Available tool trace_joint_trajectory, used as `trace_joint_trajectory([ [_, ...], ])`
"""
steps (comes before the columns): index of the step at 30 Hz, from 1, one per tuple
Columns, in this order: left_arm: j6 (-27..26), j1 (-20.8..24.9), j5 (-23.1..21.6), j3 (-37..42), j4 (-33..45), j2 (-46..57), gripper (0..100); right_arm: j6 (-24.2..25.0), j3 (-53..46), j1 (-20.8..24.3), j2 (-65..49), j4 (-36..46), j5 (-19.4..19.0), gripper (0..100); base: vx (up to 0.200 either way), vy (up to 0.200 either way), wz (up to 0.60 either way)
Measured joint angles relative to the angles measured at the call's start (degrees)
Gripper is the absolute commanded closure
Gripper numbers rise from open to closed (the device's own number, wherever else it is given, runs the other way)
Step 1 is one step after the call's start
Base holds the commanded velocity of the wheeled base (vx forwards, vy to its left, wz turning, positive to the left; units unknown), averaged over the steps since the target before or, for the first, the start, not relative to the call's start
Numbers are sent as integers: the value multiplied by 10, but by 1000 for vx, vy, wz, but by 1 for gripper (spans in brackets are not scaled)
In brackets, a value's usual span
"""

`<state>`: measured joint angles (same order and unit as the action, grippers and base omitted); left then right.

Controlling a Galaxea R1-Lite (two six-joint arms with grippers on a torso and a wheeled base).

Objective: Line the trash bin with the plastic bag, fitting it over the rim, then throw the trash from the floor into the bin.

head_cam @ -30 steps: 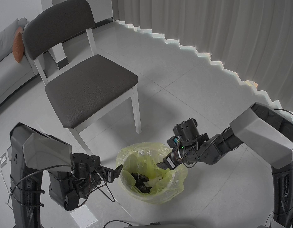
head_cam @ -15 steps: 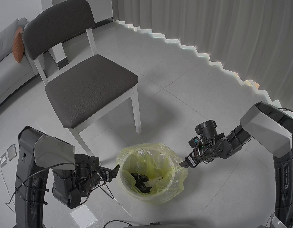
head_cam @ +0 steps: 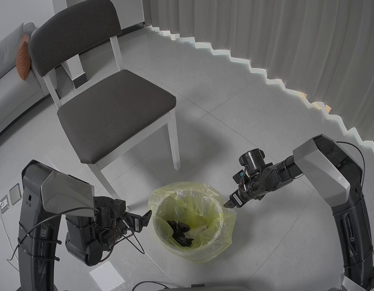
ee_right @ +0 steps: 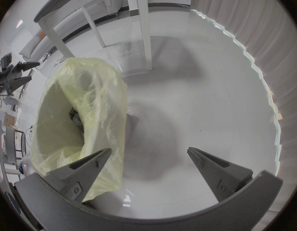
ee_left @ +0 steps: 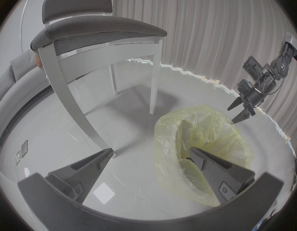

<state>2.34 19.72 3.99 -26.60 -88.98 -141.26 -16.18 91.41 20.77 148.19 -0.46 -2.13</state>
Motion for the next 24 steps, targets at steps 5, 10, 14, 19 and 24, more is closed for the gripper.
trace_joint_trajectory([
  [5,-1,-3,-2,-12,0,0,0,-1,79,0,33,33,-1,0,0,0,0],
  [10,-2,-3,-2,-38,10,-3,0,-3,124,3,56,56,-1,0,0,0,0],
  [14,-2,-3,-3,-67,58,-4,0,-2,148,5,69,78,0,0,0,0,0],
  [19,-2,-4,-3,-121,110,-9,0,1,153,7,74,84,2,0,0,0,0],
  [24,-2,-10,0,-191,172,-23,0,2,126,3,53,82,2,0,0,0,0],
])
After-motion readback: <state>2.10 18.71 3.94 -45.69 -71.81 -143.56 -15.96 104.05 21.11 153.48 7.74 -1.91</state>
